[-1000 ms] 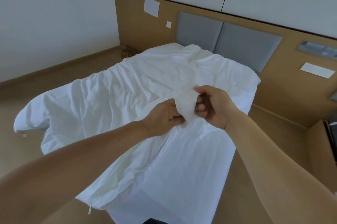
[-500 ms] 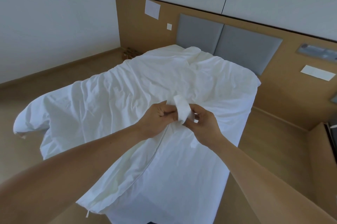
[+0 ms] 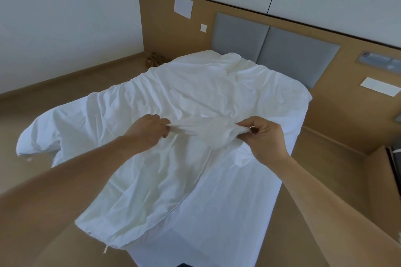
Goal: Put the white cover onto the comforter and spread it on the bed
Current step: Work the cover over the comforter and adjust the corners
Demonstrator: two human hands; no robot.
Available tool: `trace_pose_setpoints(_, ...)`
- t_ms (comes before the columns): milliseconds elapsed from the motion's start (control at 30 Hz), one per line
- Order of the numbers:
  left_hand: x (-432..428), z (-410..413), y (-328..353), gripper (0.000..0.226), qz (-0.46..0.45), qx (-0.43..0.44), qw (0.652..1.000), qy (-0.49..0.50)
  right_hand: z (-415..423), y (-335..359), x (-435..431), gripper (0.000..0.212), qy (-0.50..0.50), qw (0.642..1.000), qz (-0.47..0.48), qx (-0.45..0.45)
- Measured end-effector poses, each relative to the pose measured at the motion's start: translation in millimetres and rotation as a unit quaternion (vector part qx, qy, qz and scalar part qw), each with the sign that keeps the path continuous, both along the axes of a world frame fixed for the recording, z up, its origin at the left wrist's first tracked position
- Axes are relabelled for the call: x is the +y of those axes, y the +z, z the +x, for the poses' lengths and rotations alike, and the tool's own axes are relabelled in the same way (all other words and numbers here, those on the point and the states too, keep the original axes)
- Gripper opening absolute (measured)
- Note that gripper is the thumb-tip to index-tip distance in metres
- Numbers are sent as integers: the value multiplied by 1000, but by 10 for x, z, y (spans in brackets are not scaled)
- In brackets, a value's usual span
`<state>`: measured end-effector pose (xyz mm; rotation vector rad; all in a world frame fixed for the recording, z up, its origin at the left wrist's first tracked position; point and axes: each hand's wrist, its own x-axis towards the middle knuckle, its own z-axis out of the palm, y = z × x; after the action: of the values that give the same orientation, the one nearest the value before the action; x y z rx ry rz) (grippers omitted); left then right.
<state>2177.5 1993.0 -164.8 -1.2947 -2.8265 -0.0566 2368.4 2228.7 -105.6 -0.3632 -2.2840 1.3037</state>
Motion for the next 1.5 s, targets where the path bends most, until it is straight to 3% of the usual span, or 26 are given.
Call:
trace_pose_setpoints(67,43,39,-52,42,-101,-17,995,-6,-44,20,46,32,-37,999,-37,1)
trace_pose_setpoints(133,185,157,-126,42,-167,-89,979,-78,-97,22,89,29,-69,994,-87,4)
trace_pose_setpoints(233,342,322,-206,22,-157,-154,968,-123,-164,-26,76,28,-88,989,-115,-16)
trace_pose_setpoints(300,366,383,-85,13,-3,-152,984,-91,-204,-49,43,26,-98,988,-119,-30)
trace_pose_setpoints(367,401,497,47,23,230,-124,963,-70,-271,-32,0,24,-114,986,-117,-29)
trace_pose_setpoints(400,426,594,114,32,303,-109,944,-74,-312,-13,-34,23,-118,987,-110,-26)
trace_pose_setpoints(433,457,704,180,43,314,-102,941,-77,-353,13,-75,22,-119,987,-102,-24)
trace_pose_setpoints(533,567,820,52,86,156,-80,985,2,-396,78,-140,23,-121,989,-82,-12)
trace_pose_setpoints(567,551,768,-22,90,123,-95,987,49,-379,96,-123,23,-133,988,-83,-4)
trace_pose_setpoints(633,438,636,-210,72,80,-145,979,118,-331,135,-50,24,-160,983,-93,16)
trace_pose_setpoints(733,243,514,-408,30,32,-176,976,123,-256,183,-4,23,-155,984,-84,18)
trace_pose_setpoints(867,116,-129,138,23,161,-28,978,127,-77,216,57,24,-114,991,-63,-3)
trace_pose_setpoints(1033,522,-294,1130,36,367,92,922,79,160,494,215,29,-147,984,-72,76)
trace_pose_setpoints(1200,691,23,578,57,310,166,934,57,320,694,321,31,-185,975,-58,106)
trace_pose_setpoints(1300,767,169,191,63,390,214,891,-86,268,583,242,29,-196,976,-58,76)
trace_pose_setpoints(1367,778,284,-41,66,380,244,870,-200,196,492,164,30,-200,976,-59,62)
trace_pose_setpoints(1500,591,398,-415,77,307,278,879,-237,49,418,-56,34,-154,985,-58,52)
